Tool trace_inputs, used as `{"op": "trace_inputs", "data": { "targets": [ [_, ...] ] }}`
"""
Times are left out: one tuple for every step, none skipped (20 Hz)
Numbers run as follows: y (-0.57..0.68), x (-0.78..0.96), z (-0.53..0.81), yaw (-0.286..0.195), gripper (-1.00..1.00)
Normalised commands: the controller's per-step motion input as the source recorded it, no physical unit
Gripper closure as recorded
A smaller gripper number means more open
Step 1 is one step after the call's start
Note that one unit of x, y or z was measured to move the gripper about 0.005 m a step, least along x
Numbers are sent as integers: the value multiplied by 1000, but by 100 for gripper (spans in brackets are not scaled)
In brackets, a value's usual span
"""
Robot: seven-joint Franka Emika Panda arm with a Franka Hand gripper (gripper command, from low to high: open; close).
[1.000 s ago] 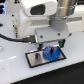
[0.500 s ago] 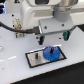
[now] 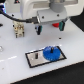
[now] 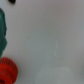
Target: Insert the blue gear onto the right peg, followed by the red gear
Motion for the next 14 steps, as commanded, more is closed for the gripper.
{"op": "trace_inputs", "data": {
  "targets": [
    [351, -609, -1, 0, -100],
    [396, -565, -2, 0, -100],
    [411, -508, -10, 0, -100],
    [449, -482, -28, 0, -100],
    [455, -484, 0, 0, -100],
    [475, -470, -23, 0, -100],
    [480, -450, -9, 0, -100],
    [515, -422, -8, 0, -100],
    [517, -405, -23, 0, -100],
    [523, -413, -32, 0, -100],
    [527, -387, 1, 0, -100],
    [515, -367, -1, 0, -100],
    [505, -413, -14, 0, -100],
    [542, -386, -55, 0, -100]
  ]
}}
